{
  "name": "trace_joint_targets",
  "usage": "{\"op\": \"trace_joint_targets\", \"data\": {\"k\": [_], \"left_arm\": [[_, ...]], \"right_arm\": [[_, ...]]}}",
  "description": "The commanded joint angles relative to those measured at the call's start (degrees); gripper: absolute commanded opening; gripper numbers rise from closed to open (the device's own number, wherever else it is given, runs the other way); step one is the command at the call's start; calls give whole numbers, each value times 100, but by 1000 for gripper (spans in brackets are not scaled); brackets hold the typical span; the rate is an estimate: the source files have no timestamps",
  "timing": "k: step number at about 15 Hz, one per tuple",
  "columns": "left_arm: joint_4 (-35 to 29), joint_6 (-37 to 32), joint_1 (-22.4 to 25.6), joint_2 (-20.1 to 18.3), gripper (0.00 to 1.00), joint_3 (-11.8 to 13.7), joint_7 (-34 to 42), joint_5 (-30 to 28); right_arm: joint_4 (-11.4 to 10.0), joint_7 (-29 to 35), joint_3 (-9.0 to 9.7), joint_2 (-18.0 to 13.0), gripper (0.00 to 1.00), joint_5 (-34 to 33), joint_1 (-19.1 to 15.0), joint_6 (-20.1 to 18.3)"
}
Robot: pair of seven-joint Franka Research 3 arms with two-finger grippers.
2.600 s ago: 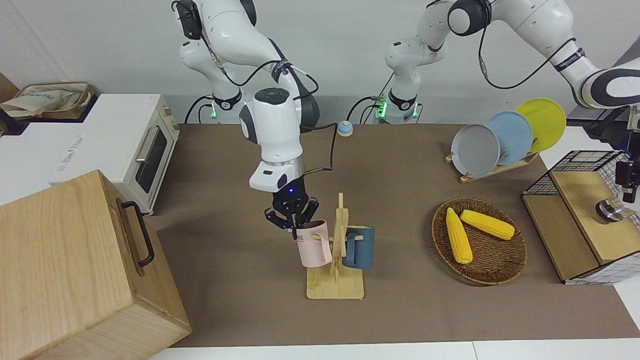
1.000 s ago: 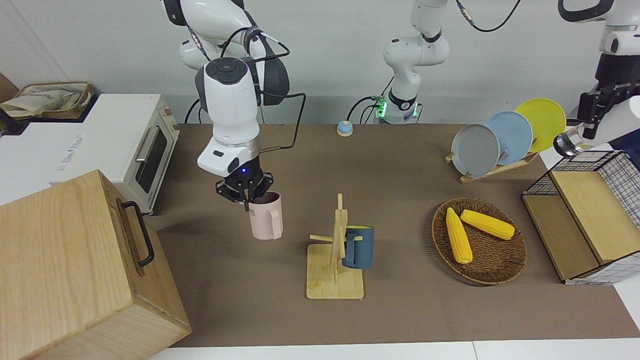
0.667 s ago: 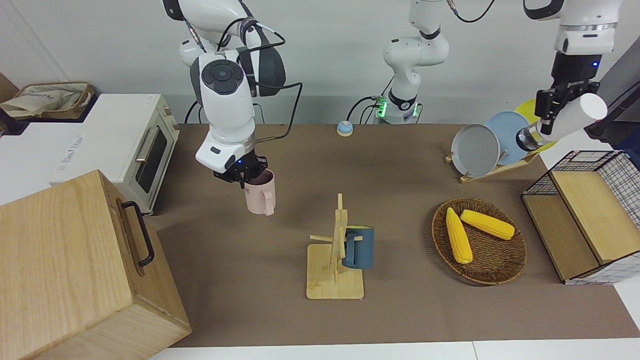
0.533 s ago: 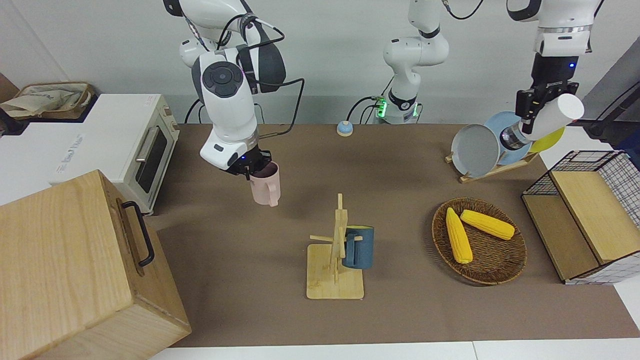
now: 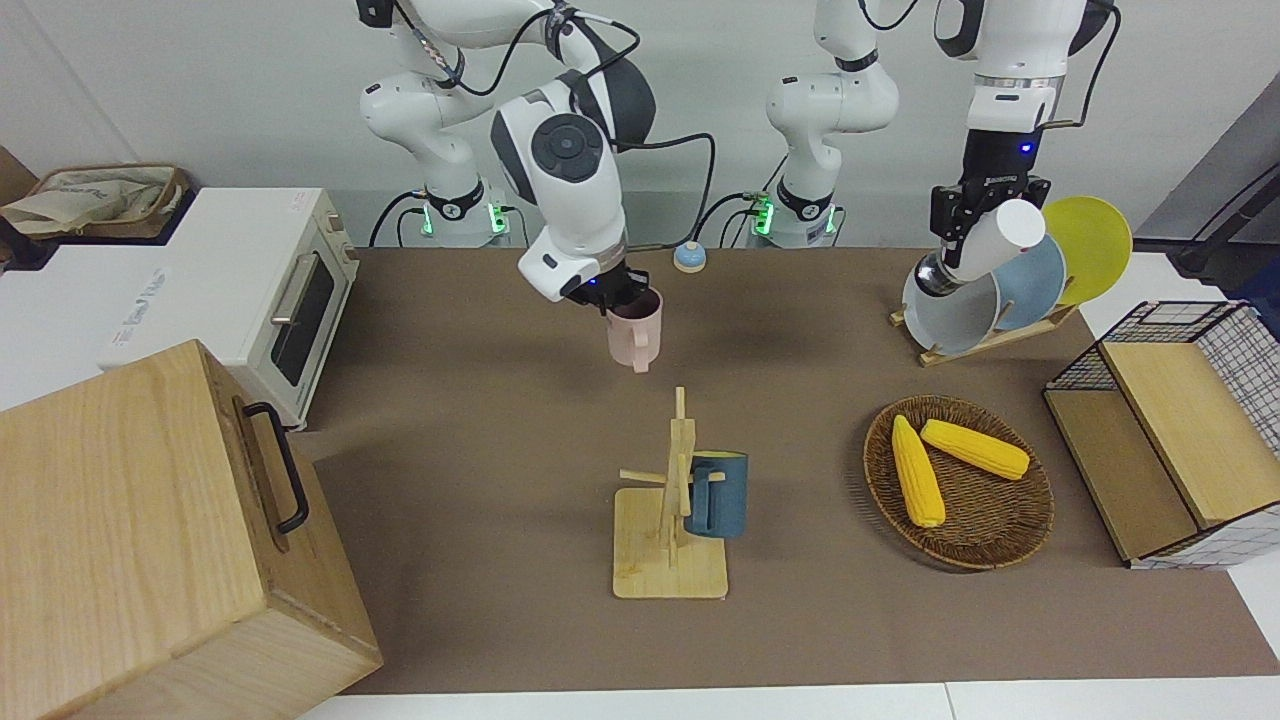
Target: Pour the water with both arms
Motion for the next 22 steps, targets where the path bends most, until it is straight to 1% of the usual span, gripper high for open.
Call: {"op": "trace_joint_targets", "data": {"k": [1, 3, 4, 5, 6, 8, 11, 13, 18, 19, 20, 21, 22], "left_arm": [[-621, 180, -283, -597, 0, 60, -27, -203], [-867, 189, -371, -773, 0, 60, -10, -203], [-955, 197, -415, -834, 0, 60, 17, -203], [-1043, 198, -459, -879, 0, 60, 17, -203], [-1123, 232, -503, -914, 0, 69, 34, -212], [-1307, 355, -530, -984, 0, 69, 34, -282], [-1405, 391, -530, -1011, 0, 69, 43, -291], [-1431, 443, -530, -1011, 0, 69, 52, -291], [-1466, 452, -530, -1028, 0, 87, 113, -291], [-1466, 452, -521, -1028, 0, 95, 131, -291], [-1466, 452, -521, -1028, 0, 113, 183, -291], [-1466, 452, -521, -1028, 0, 131, 219, -300], [-1466, 452, -521, -1028, 0, 139, 254, -317]], "right_arm": [[165, 931, -41, 414, 0, 532, 518, 494], [472, 1406, -41, 774, 0, 735, 624, 609], [726, 1600, -41, 967, 0, 875, 694, 696], [894, 1758, -41, 1152, 0, 1033, 756, 793], [974, 1864, -41, 1276, 0, 1139, 800, 959], [966, 1935, -41, 1452, 0, 1219, 940, 1267], [975, 2058, -41, 1681, 0, 1403, 1090, 1496], [975, 2076, -41, 1795, 0, 1404, 1151, 1567], [957, 2059, -41, 1857, 0, 1404, 1108, 1910], [957, 2041, -41, 1892, 47, 1395, 1116, 1910], [957, 2024, -41, 1901, 201, 1395, 1116, 1910], [957, 2015, -41, 1901, 433, 1351, 1116, 1910], [957, 1988, -41, 1901, 530, 1342, 1108, 1910]]}}
